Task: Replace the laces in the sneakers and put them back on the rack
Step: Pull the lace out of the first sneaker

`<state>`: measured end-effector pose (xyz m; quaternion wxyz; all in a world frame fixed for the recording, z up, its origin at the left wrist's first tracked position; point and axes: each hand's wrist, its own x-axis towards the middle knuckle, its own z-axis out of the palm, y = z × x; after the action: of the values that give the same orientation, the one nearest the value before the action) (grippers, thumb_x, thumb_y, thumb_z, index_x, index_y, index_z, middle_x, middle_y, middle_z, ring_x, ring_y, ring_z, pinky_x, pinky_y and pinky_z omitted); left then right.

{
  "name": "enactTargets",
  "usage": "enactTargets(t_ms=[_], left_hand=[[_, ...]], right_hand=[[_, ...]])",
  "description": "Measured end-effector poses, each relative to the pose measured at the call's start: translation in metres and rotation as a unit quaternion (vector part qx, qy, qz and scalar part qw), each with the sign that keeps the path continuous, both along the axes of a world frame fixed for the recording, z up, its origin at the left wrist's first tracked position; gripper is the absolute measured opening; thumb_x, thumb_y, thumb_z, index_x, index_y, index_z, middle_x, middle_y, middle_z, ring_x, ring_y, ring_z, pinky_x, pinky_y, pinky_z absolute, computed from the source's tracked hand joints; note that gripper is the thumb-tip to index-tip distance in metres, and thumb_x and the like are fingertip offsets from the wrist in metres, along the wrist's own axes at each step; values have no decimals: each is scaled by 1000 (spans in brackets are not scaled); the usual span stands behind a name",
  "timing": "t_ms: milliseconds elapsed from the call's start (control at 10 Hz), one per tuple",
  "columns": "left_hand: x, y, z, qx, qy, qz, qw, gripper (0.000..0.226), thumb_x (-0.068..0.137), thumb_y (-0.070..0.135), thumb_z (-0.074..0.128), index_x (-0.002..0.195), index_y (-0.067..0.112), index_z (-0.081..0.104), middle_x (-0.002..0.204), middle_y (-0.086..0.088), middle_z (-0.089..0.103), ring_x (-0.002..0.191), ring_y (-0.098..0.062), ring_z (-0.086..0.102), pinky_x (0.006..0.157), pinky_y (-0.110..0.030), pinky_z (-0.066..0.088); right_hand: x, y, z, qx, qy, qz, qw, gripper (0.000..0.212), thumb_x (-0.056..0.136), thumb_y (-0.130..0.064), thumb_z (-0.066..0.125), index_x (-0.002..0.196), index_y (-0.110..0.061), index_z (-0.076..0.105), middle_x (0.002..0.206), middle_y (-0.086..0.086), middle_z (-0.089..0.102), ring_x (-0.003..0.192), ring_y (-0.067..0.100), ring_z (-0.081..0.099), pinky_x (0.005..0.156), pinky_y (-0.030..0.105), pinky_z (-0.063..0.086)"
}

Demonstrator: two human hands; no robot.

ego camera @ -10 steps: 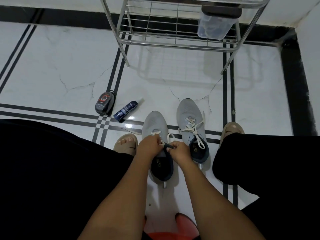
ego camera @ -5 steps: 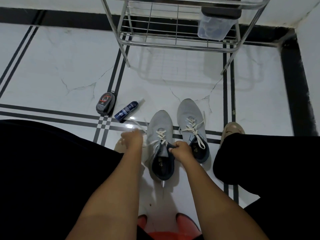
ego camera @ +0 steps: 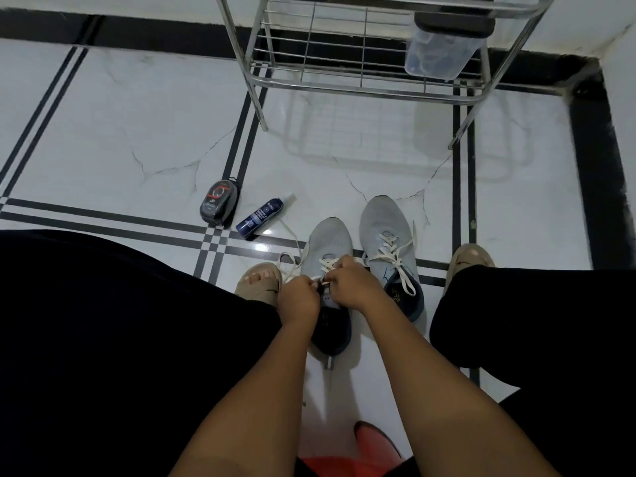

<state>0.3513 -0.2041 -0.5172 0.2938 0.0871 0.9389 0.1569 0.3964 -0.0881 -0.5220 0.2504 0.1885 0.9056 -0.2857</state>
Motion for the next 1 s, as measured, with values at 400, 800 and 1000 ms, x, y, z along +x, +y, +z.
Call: enactTargets(t_ms=[400, 800, 1000], left_hand=[[-2, -5, -8, -19, -57, 40, 997, 27, 96, 25, 48, 106, 11, 69, 109, -12, 67, 103, -32, 61, 85, -36, 50], [0, -5, -9, -43, -76, 50, 995, 27, 97, 22, 45, 110, 11, 66, 112, -14, 64, 104, -33, 60, 81, -36, 48], [0, -6, -5, -23, -76, 58, 995, 27, 95, 22, 46, 110, 12, 65, 113, -11, 65, 105, -30, 60, 84, -35, 48]], right_hand=[[3, -3, -15, -30, 8, -115, 993, 11, 85, -27, 61, 87, -19, 68, 104, 5, 56, 95, 24, 58, 82, 33, 50], [-11, 27, 19, -358, 164, -691, 606, 22, 89, -9, 44, 68, -11, 49, 65, 5, 50, 44, 15, 42, 56, 30, 39], [3, -18, 0, 96, -36, 0, 995, 23, 92, -31, 55, 109, -23, 69, 118, 5, 49, 104, 27, 57, 98, 42, 35]])
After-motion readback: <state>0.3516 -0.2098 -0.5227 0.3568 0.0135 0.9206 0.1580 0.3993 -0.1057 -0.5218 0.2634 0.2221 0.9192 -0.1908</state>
